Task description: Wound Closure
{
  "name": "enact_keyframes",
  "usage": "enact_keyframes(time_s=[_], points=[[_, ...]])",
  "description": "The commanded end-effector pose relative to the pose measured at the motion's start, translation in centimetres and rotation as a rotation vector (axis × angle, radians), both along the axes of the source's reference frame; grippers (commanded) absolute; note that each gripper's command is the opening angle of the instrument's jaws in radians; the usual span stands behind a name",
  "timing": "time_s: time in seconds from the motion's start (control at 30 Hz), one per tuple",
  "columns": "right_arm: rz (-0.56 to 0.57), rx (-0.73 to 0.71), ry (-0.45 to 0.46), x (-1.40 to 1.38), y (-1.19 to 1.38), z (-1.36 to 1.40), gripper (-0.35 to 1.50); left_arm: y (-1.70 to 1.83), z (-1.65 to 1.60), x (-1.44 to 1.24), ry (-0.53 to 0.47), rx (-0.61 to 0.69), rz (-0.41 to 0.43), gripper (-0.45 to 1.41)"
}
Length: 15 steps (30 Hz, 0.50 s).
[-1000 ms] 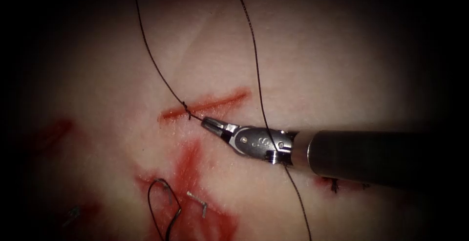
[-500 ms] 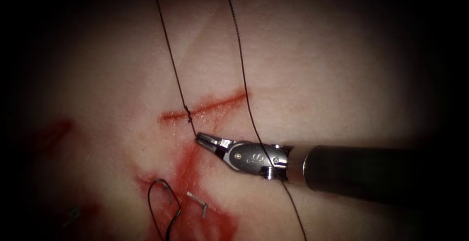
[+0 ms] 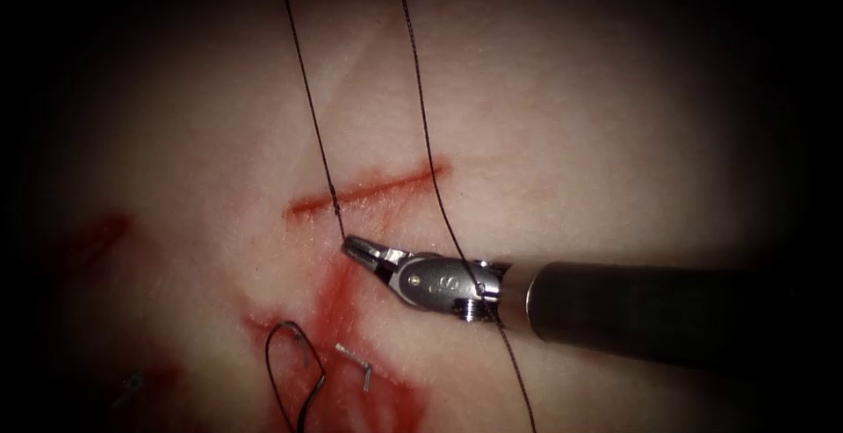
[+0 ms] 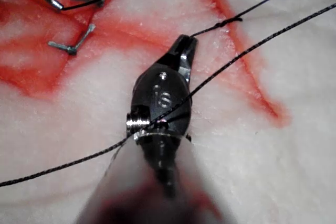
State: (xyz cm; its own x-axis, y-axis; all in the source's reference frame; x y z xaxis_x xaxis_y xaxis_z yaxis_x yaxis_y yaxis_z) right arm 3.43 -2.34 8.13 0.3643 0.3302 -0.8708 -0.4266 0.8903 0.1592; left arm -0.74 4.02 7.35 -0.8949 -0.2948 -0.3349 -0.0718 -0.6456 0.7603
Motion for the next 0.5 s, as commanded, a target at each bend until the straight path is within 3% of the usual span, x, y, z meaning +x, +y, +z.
enact_keyframes(time_s=[0.03, 0.5], points=[[-0.007, 0.016, -0.006, 0.06, -0.17, 0.06, -0.35, 0.12, 0.03, -0.04, 0.003, -0.007, 0.0, -0.45], [-0.004, 0.033, -0.01, 0.07, -0.21, 0.01, -0.35, 0.12, 0.04, -0.03, 0.018, -0.011, -0.011, -0.45]])
